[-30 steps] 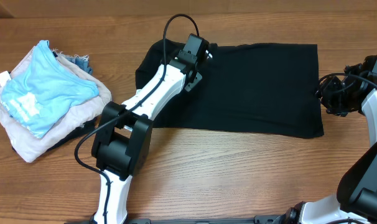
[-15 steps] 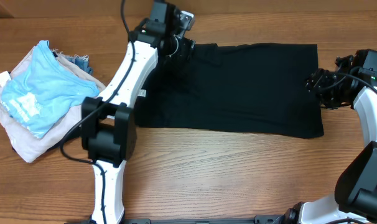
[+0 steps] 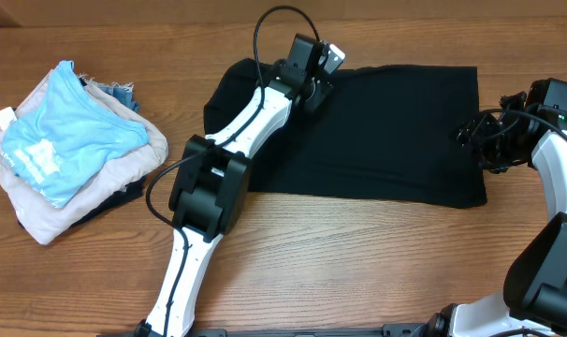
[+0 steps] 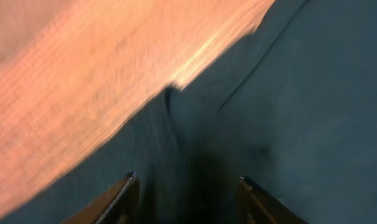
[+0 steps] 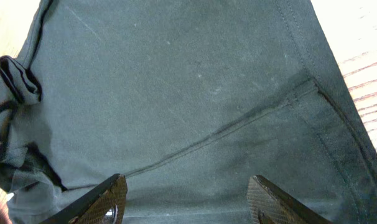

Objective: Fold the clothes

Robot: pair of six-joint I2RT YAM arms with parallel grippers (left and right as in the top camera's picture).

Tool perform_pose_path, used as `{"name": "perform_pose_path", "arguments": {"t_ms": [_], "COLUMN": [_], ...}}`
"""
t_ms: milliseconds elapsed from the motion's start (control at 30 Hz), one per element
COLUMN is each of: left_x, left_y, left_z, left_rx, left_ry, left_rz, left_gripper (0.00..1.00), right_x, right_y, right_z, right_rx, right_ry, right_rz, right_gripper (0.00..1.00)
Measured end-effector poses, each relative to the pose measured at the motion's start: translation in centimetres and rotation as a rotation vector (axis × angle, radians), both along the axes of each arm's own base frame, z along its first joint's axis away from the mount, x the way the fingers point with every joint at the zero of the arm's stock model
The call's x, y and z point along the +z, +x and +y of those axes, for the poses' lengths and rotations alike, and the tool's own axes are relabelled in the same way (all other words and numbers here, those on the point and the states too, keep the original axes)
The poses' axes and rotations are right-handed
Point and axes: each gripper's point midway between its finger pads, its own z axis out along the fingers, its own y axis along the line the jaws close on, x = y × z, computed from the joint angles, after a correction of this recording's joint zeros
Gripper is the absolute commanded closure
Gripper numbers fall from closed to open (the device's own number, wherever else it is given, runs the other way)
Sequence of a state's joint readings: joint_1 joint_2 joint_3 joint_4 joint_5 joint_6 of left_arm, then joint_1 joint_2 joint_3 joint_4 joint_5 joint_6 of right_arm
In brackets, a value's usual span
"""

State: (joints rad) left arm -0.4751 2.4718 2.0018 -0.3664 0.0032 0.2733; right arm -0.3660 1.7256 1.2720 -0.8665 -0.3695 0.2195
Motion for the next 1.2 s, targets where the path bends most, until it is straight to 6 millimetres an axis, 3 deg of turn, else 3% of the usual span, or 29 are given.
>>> {"name": "perform_pose_path", "arguments": {"t_ms": [133, 267, 333, 433, 633, 833, 967, 1100, 1200], "left_x": [-1.1, -1.0, -1.0, -1.1, -0.8, 4.8, 6.4, 7.9, 9.3], "left_y": [0.7, 0.9, 0.9, 0.9, 0.5, 2.0, 1.7, 0.9, -0.3], "left_z": [1.0, 1.3, 1.3, 1.3, 1.7, 3.3, 5.6, 6.6, 7.0], "left_rx": [0.028, 0.038, 0.041, 0.041, 0.05, 0.123, 0.168, 0.189, 0.199], "left_ry": [0.017, 0.015, 0.015, 0.017, 0.034, 0.014, 0.034, 0.049, 0.06], "left_rz": [-0.002, -0.008, -0.008, -0.008, 0.026, 0.032, 0.083, 0.119, 0.158], "left_gripper": [0.53, 0.71, 0.74, 0.96, 0.96, 0.96, 0.96, 0.96, 0.96], "right_x": [0.0, 0.0, 0.0, 0.0, 0.0, 0.8, 0.7, -0.3, -0.6], "right_y": [0.0, 0.0, 0.0, 0.0, 0.2, 2.0, 2.6, 5.1, 8.6], "right_z": [0.0, 0.0, 0.0, 0.0, -0.1, -0.8, -1.5, -2.4, -3.6], "right_rx": [0.0, 0.0, 0.0, 0.002, 0.002, 0.003, -0.029, -0.042, -0.042], "right_ry": [0.0, -0.001, -0.001, -0.004, -0.007, -0.04, -0.063, -0.063, -0.063], "right_rz": [-0.001, -0.001, -0.001, -0.001, -0.008, -0.093, -0.104, -0.132, -0.162], "right_gripper": [0.34, 0.35, 0.38, 0.38, 0.38, 0.39, 0.38, 0.38, 0.32]}}
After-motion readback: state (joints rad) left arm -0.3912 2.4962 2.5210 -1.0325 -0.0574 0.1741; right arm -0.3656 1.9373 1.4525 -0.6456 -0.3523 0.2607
